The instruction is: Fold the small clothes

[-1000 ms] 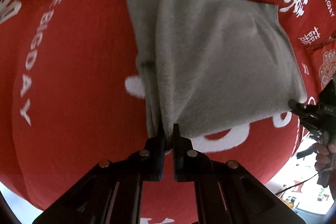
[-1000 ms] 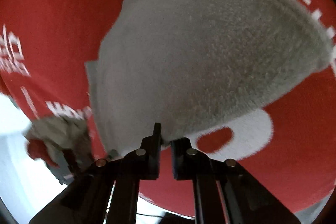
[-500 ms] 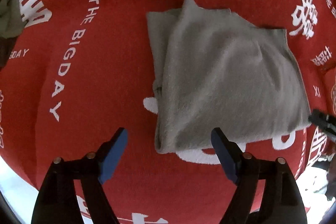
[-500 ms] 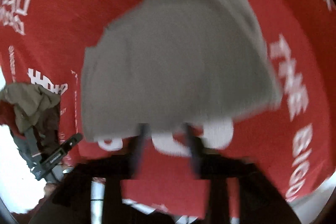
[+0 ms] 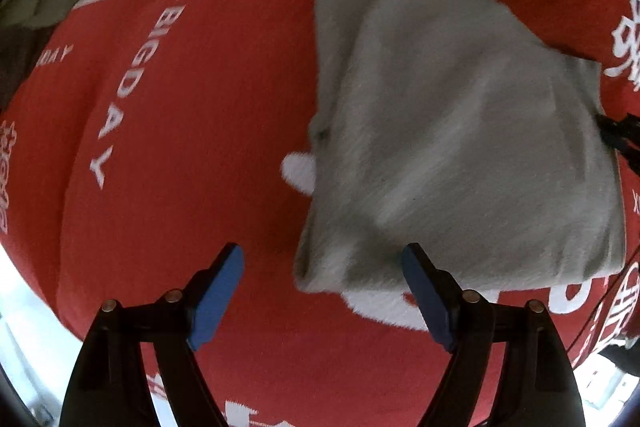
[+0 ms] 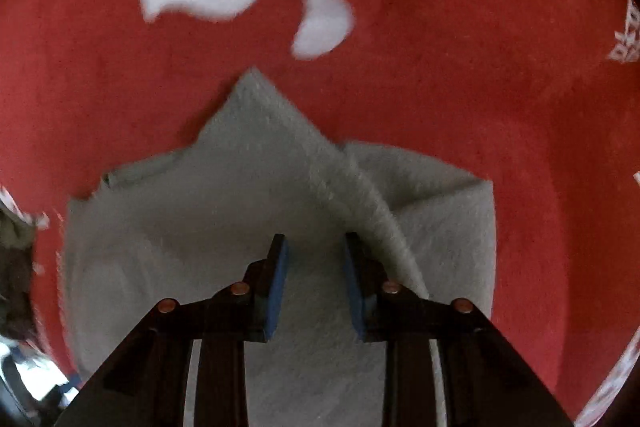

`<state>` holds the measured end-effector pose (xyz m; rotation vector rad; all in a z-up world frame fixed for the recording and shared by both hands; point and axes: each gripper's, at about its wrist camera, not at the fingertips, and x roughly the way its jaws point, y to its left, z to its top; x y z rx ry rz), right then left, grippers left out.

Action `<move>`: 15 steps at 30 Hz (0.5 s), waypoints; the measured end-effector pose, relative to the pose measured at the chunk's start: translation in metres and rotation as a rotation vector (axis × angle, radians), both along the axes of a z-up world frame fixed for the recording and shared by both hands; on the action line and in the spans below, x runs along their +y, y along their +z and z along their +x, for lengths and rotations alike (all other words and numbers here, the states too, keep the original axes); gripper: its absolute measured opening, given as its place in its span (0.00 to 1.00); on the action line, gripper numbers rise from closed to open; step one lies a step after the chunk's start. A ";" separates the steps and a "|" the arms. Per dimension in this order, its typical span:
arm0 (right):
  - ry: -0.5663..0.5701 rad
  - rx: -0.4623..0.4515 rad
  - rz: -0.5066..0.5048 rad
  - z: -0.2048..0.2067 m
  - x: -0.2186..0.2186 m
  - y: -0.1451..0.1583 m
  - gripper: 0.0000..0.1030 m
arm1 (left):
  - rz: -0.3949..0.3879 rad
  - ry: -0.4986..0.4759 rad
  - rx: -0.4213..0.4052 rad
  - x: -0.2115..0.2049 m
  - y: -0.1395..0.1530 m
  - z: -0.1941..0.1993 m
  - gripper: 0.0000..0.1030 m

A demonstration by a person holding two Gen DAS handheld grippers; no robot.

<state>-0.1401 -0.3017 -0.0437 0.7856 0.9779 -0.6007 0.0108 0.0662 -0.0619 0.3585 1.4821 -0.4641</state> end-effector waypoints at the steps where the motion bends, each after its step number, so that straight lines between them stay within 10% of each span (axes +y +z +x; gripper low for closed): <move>1: -0.014 0.016 -0.012 -0.002 -0.001 0.004 0.33 | 0.005 0.010 0.003 0.004 0.000 0.000 0.80; 4: 0.023 0.014 0.010 -0.007 0.009 0.016 0.54 | 0.023 0.034 0.003 0.017 0.002 0.001 0.80; 15: 0.228 -0.094 0.292 -0.046 0.137 0.024 0.55 | 0.029 0.060 -0.001 0.040 0.003 0.013 0.80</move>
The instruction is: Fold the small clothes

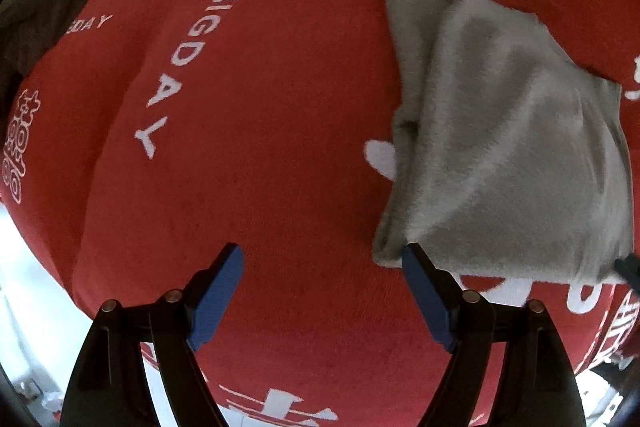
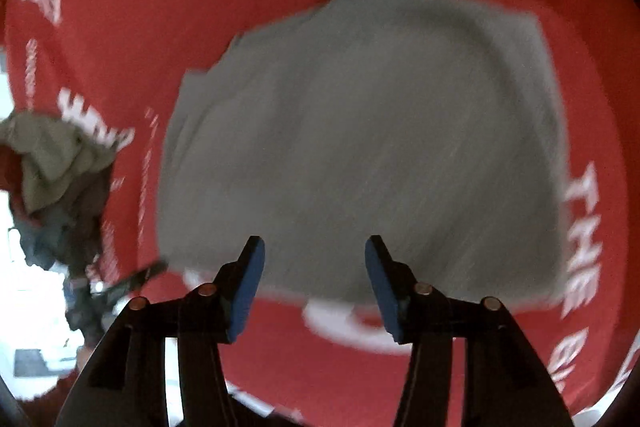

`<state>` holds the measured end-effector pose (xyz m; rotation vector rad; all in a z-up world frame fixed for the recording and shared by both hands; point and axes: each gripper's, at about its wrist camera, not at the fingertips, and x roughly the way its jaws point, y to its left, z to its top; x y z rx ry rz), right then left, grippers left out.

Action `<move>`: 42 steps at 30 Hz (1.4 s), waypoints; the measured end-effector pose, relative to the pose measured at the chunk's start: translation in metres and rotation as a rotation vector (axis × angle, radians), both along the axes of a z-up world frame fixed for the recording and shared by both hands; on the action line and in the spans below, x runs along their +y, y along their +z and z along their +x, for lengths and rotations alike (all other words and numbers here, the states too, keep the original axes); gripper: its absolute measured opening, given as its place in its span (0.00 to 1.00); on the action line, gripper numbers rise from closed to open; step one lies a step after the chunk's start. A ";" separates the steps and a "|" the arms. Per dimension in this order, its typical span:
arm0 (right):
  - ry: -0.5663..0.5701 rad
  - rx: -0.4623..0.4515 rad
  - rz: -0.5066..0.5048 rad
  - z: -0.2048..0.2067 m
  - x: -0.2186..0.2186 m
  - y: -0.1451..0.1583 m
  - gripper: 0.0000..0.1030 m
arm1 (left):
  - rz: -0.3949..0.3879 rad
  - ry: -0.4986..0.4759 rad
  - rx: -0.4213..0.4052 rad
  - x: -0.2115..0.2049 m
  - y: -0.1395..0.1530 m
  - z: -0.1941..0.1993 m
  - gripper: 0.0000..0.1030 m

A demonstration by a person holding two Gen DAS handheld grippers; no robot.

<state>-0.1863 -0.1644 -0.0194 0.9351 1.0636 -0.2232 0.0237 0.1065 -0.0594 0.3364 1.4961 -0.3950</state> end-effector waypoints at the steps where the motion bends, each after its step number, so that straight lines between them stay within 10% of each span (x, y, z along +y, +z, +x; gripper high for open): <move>1: 0.008 0.002 0.021 -0.002 0.012 -0.004 0.55 | -0.007 -0.002 0.011 -0.001 -0.001 -0.003 0.80; 9: 0.030 0.041 0.179 -0.002 0.071 -0.039 0.55 | -0.047 -0.004 0.052 -0.002 -0.004 -0.022 0.80; 37: -0.051 -0.007 0.279 0.032 0.075 -0.057 0.56 | -0.055 -0.015 0.088 -0.006 -0.031 -0.019 0.80; 42: -0.117 -0.055 0.357 0.032 0.070 -0.066 0.56 | -0.196 0.046 0.152 -0.001 -0.020 -0.014 0.80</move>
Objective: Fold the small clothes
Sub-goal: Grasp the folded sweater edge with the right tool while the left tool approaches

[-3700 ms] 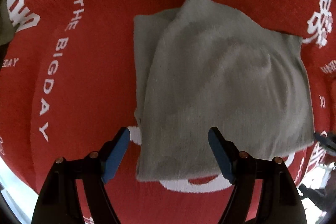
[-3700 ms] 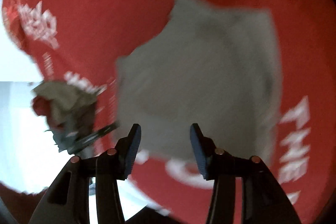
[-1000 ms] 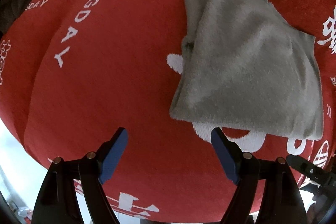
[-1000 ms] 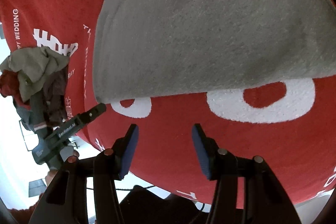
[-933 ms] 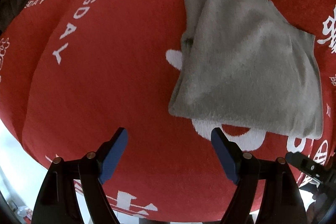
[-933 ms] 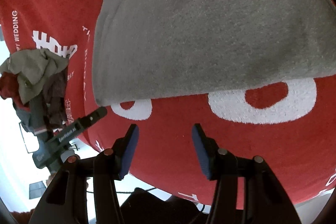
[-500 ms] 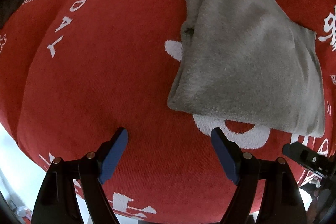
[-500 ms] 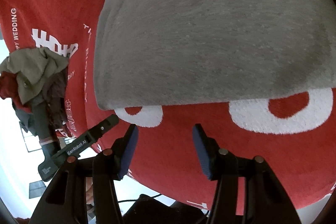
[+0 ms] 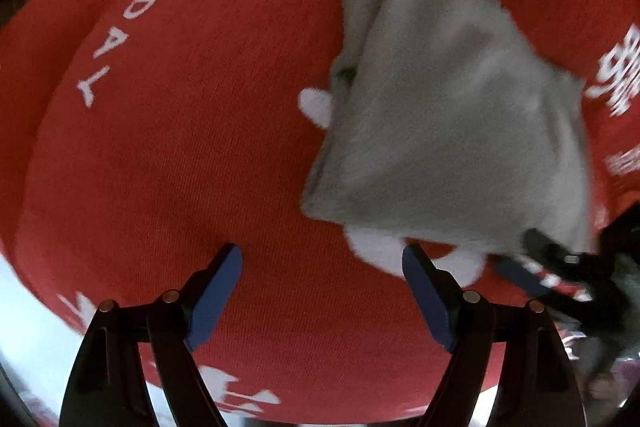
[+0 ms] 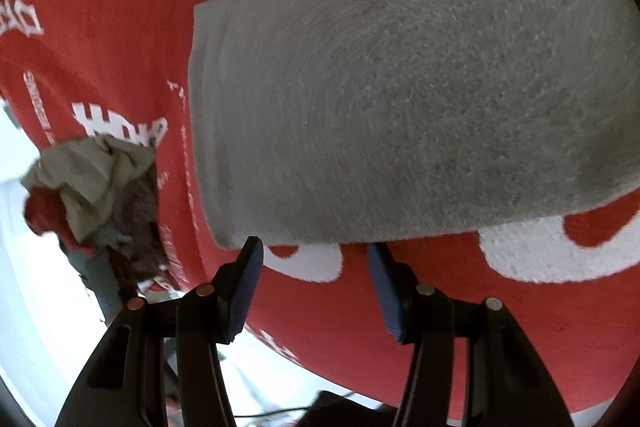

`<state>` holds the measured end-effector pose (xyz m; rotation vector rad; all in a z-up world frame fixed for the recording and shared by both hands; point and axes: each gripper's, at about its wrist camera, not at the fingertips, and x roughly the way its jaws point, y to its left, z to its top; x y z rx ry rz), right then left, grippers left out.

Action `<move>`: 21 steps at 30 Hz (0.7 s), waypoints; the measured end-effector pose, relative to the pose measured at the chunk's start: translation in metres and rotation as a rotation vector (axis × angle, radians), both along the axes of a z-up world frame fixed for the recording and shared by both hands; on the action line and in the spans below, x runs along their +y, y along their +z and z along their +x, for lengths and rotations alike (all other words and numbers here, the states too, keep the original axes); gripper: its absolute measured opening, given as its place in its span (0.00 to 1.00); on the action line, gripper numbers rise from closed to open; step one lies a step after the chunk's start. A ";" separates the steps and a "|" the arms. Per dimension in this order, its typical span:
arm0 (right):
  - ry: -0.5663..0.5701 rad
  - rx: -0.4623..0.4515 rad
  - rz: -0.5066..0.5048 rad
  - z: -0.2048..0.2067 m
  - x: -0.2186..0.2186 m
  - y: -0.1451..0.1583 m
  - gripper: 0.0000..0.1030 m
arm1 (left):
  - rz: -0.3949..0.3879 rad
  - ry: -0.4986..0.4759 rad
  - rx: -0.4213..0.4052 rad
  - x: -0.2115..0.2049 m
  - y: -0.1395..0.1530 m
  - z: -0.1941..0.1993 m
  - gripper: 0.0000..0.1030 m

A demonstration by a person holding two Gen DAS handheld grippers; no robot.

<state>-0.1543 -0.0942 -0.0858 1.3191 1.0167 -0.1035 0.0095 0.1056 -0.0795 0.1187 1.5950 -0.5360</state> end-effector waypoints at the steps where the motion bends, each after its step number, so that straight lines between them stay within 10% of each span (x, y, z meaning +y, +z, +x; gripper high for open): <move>1: -0.027 -0.014 0.030 -0.001 -0.002 -0.004 0.56 | -0.040 0.014 0.023 0.001 0.000 0.001 0.80; 9: -0.224 -0.098 0.228 -0.011 -0.011 -0.027 0.56 | -0.270 0.074 0.203 -0.003 -0.003 0.002 0.80; 11: -0.256 -0.111 0.266 -0.010 -0.012 -0.029 0.47 | -0.304 0.078 0.223 -0.009 -0.004 0.001 0.80; 13: -0.251 -0.158 0.280 -0.005 -0.015 -0.026 0.11 | -0.348 0.088 0.253 -0.016 -0.007 -0.002 0.80; 21: -0.112 -0.298 0.179 0.006 -0.029 0.025 0.10 | -0.469 0.213 0.273 -0.047 -0.013 0.011 0.80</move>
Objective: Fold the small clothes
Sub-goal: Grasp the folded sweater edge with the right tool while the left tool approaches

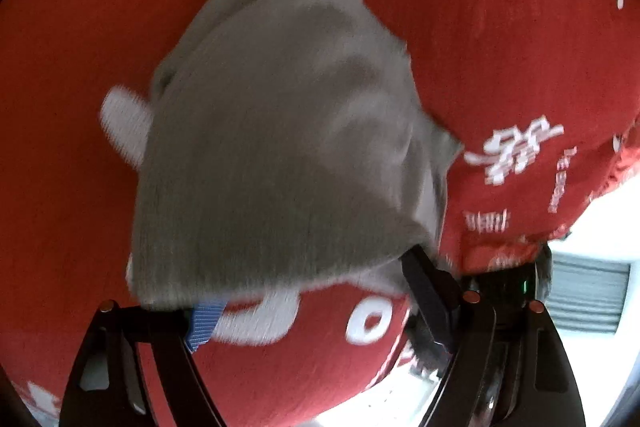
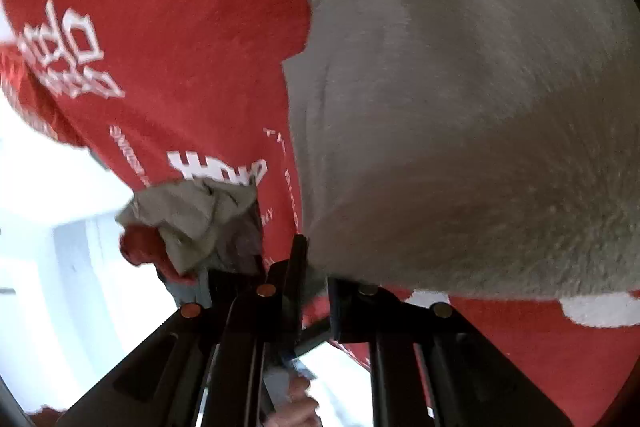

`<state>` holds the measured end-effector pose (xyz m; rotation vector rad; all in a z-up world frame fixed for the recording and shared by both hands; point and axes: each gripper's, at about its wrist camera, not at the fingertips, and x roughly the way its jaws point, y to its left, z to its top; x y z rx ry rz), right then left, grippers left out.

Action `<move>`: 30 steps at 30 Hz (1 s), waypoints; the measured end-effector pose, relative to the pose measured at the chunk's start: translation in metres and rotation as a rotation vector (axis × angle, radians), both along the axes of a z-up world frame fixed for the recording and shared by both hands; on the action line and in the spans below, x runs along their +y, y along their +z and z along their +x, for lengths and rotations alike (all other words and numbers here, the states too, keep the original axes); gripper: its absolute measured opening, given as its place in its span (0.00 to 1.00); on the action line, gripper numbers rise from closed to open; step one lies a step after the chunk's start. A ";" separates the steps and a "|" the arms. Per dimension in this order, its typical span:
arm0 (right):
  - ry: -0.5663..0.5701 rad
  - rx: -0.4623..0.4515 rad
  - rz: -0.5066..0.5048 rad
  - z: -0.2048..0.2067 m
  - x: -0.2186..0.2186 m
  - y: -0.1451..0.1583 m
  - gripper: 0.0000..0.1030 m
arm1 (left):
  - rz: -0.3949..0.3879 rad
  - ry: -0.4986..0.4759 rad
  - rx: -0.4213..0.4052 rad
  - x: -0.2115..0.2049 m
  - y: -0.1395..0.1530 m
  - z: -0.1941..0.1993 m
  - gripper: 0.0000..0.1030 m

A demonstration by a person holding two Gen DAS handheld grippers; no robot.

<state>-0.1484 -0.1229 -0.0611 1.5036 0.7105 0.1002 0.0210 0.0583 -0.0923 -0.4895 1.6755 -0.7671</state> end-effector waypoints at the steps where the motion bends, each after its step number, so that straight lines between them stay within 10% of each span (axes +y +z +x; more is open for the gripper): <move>1: 0.020 -0.003 -0.011 0.002 0.001 0.002 0.08 | 0.015 0.014 -0.021 -0.005 0.001 0.003 0.80; 9: 0.143 0.057 -0.032 0.012 0.019 -0.011 0.12 | 0.146 0.096 -0.084 0.005 0.008 0.015 0.80; 13: 0.097 0.163 0.045 -0.010 0.024 -0.032 0.74 | 0.187 0.071 -0.079 0.025 0.003 0.008 0.80; 20: -0.125 0.107 0.217 -0.021 0.023 -0.065 0.60 | 0.187 -0.002 -0.108 0.021 -0.001 0.010 0.80; 22: -0.151 0.110 0.245 -0.013 0.023 -0.070 0.08 | 0.178 -0.001 -0.094 0.021 -0.001 0.008 0.80; 30: -0.124 0.014 0.202 0.003 0.008 -0.034 0.08 | 0.146 0.110 -0.053 0.007 0.000 0.002 0.80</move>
